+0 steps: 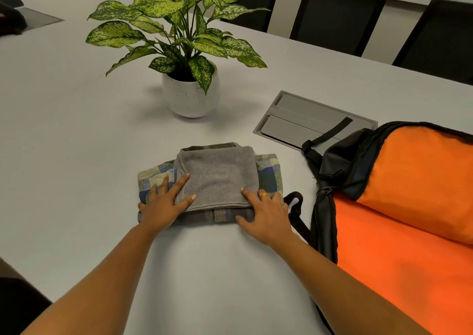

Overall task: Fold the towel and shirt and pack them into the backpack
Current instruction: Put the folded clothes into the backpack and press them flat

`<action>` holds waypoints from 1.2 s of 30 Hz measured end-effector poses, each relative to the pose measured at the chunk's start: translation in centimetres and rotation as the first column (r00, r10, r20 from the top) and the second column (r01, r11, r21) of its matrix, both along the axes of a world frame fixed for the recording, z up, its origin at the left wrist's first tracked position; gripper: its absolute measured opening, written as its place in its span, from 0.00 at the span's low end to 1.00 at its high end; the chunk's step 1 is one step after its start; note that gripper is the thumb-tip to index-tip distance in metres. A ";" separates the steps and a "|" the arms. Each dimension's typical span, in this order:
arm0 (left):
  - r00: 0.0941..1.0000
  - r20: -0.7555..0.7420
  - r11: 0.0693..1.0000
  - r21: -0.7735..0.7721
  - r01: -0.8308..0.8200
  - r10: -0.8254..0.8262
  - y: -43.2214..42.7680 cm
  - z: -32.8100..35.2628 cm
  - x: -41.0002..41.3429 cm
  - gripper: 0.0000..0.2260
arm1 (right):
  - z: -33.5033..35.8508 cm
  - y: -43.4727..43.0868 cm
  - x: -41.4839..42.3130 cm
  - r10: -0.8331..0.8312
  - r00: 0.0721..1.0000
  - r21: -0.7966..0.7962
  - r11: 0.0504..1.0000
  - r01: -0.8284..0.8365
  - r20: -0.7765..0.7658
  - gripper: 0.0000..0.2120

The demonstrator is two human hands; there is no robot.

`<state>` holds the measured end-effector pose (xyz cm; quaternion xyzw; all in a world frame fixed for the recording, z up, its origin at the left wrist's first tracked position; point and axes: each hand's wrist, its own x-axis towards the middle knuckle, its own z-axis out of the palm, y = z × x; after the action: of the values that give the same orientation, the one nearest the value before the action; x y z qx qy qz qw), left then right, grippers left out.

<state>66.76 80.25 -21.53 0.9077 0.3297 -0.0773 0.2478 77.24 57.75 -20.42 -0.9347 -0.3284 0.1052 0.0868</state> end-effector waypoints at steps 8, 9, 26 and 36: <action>0.992 0.122 0.989 0.134 -0.058 0.042 -3.6 0.0 -2.5 0.37 | 0.2 -3.2 -1.4 0.024 0.994 0.217 0.975 -0.047 0.106 0.31; 0.985 0.148 0.988 0.114 -0.102 0.084 -3.7 0.3 -2.3 0.35 | 0.4 -2.9 -1.1 -0.016 0.996 0.255 0.967 -0.006 0.083 0.30; 0.960 -0.126 0.960 0.157 -0.230 0.251 -4.1 0.9 1.4 0.32 | -0.1 0.6 1.4 -0.211 0.957 -0.030 0.977 0.209 -0.200 0.29; 0.932 -0.172 0.943 -0.044 -0.329 0.318 -3.2 1.4 2.0 0.36 | 0.2 0.4 3.3 -0.299 0.870 -0.003 0.946 0.324 -0.392 0.32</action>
<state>68.76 77.09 -20.12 0.8221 0.4908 -0.1211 0.2619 80.53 58.17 -20.17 -0.9327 -0.1529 0.2620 0.1950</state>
